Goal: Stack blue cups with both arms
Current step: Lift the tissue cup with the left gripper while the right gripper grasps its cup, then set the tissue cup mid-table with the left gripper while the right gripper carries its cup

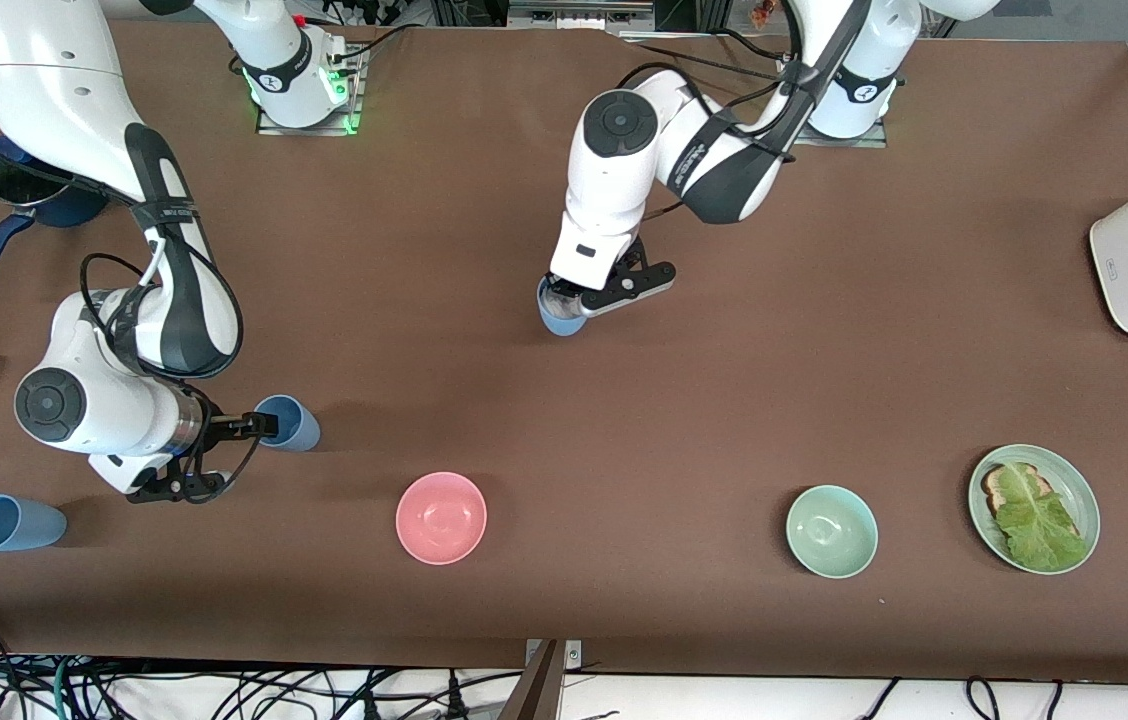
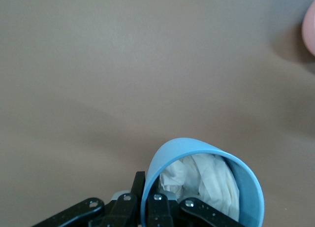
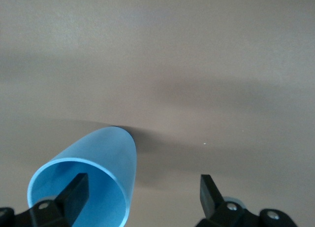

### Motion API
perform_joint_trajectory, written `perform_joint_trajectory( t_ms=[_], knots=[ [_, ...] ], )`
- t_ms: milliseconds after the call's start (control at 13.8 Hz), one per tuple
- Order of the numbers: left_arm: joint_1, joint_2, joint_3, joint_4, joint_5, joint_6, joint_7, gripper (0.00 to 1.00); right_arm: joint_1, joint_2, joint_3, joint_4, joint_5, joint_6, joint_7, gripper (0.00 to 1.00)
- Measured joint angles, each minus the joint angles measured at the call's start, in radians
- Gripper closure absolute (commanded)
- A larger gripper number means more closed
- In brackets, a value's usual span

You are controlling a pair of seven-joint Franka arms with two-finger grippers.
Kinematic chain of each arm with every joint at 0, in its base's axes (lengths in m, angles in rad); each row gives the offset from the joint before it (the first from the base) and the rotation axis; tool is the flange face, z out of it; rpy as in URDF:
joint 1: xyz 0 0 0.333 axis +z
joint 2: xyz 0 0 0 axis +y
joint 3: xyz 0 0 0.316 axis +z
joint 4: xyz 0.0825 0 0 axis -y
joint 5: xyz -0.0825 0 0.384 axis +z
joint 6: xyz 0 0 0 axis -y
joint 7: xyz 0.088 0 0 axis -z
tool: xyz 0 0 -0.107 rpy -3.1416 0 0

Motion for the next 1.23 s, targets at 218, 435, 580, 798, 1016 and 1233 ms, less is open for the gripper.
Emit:
perform_joint_trajectory(
  t_ms=[218, 435, 580, 798, 1016, 1233],
  knots=[
    [-0.018, 0.066, 0.004, 0.045, 0.000, 0.001, -0.042, 1.00, 0.000, 0.000, 0.000, -0.008, 0.001, 0.000, 0.000, 0.27],
    [-0.026, 0.117, 0.006, 0.066, 0.000, 0.025, -0.070, 1.00, 0.000, 0.000, 0.008, -0.009, 0.003, 0.000, 0.000, 0.53],
    [-0.028, 0.148, 0.006, 0.071, 0.002, 0.068, -0.081, 1.00, 0.000, 0.000, 0.013, -0.009, 0.003, 0.000, 0.000, 0.58],
    [-0.029, 0.198, 0.007, 0.072, 0.020, 0.142, -0.099, 1.00, 0.000, 0.000, 0.017, -0.009, 0.005, 0.000, 0.000, 0.76],
    [-0.031, 0.227, 0.007, 0.078, 0.028, 0.172, -0.103, 1.00, 0.001, 0.000, 0.026, -0.009, 0.005, 0.000, 0.000, 0.97],
    [-0.031, 0.231, 0.008, 0.082, 0.028, 0.172, -0.103, 0.98, 0.001, -0.001, 0.026, -0.009, 0.006, 0.000, 0.000, 1.00]
  ],
)
